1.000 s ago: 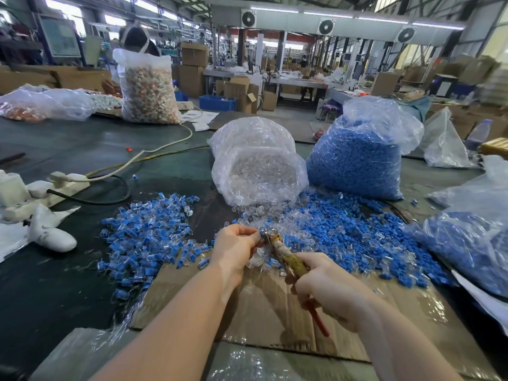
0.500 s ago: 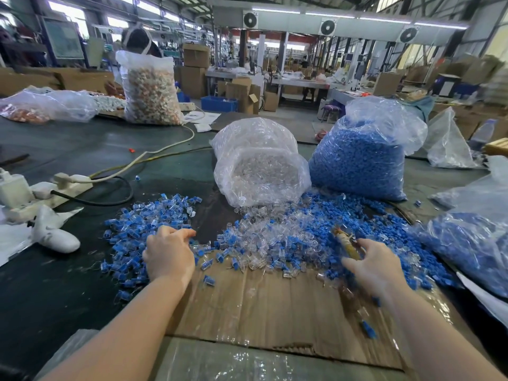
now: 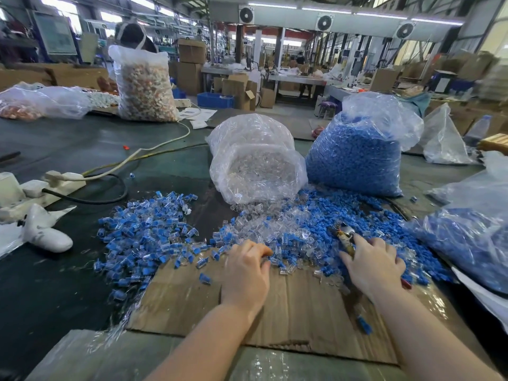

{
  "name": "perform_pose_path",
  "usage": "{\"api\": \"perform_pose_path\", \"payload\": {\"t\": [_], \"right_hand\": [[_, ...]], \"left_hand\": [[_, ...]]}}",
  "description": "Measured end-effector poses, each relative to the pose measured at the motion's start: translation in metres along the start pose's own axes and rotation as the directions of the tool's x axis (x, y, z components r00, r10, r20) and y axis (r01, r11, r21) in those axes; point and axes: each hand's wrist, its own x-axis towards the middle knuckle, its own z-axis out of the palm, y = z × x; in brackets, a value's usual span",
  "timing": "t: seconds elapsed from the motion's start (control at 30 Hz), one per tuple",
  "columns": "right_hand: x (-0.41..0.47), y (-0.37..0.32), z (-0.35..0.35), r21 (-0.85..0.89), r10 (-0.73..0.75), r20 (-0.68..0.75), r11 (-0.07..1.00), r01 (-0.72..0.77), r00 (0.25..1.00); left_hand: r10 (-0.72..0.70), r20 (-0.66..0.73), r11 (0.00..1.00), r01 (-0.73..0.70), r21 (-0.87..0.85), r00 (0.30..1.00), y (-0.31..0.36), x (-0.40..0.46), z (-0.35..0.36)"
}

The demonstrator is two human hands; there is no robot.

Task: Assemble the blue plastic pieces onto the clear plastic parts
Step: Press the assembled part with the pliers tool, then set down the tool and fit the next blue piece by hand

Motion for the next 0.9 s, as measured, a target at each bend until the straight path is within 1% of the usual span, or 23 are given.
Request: {"api": "perform_pose_path", "payload": {"t": [0.07, 0.13, 0.2, 0.27, 0.33, 0.43, 0.5, 0.67, 0.9], "right_hand": [[-0.009, -0.008, 0.0, 0.051, -0.089, -0.16, 0.994, 0.099, 0.983], [-0.022, -0.021, 0.004, 0.109, -0.218, -0.296, 0.96, 0.259, 0.93], [-0.036, -0.038, 0.011, 0.167, -0.31, -0.329, 0.911, 0.378, 0.892], [-0.047, -0.054, 0.021, 0.208, -0.356, -0.302, 0.881, 0.426, 0.884], [-0.053, -0.064, 0.032, 0.199, -0.369, -0.258, 0.884, 0.423, 0.893], [-0.057, -0.071, 0.044, 0.159, -0.314, -0.224, 0.922, 0.352, 0.923], [-0.059, -0.074, 0.047, 0.174, -0.281, -0.238, 0.929, 0.326, 0.93], [-0.06, -0.071, 0.051, 0.195, -0.259, -0.249, 0.93, 0.311, 0.933], [-0.062, -0.07, 0.053, 0.171, -0.254, -0.276, 0.936, 0.307, 0.927]], "left_hand": [[0.004, 0.015, 1.0, -0.004, -0.002, 1.0, 0.001, -0.004, 0.005], [0.002, 0.016, 1.0, -0.002, -0.008, 1.0, 0.0, -0.008, 0.007], [-0.013, -0.009, 1.0, 0.013, -0.028, 1.0, -0.002, -0.01, 0.008], [-0.037, -0.026, 0.999, 0.036, -0.041, 0.999, -0.003, -0.011, 0.007], [-0.044, -0.015, 0.999, 0.044, -0.032, 0.999, -0.003, -0.011, 0.005], [-0.037, -0.004, 0.999, 0.037, -0.016, 0.999, -0.003, -0.011, 0.004], [-0.037, -0.006, 0.999, 0.037, -0.02, 0.999, -0.003, -0.012, 0.004], [-0.03, -0.03, 0.999, 0.029, -0.016, 0.999, -0.002, -0.012, 0.003], [0.03, -0.032, 0.999, -0.029, 0.025, 0.999, -0.001, -0.016, 0.002]]}}
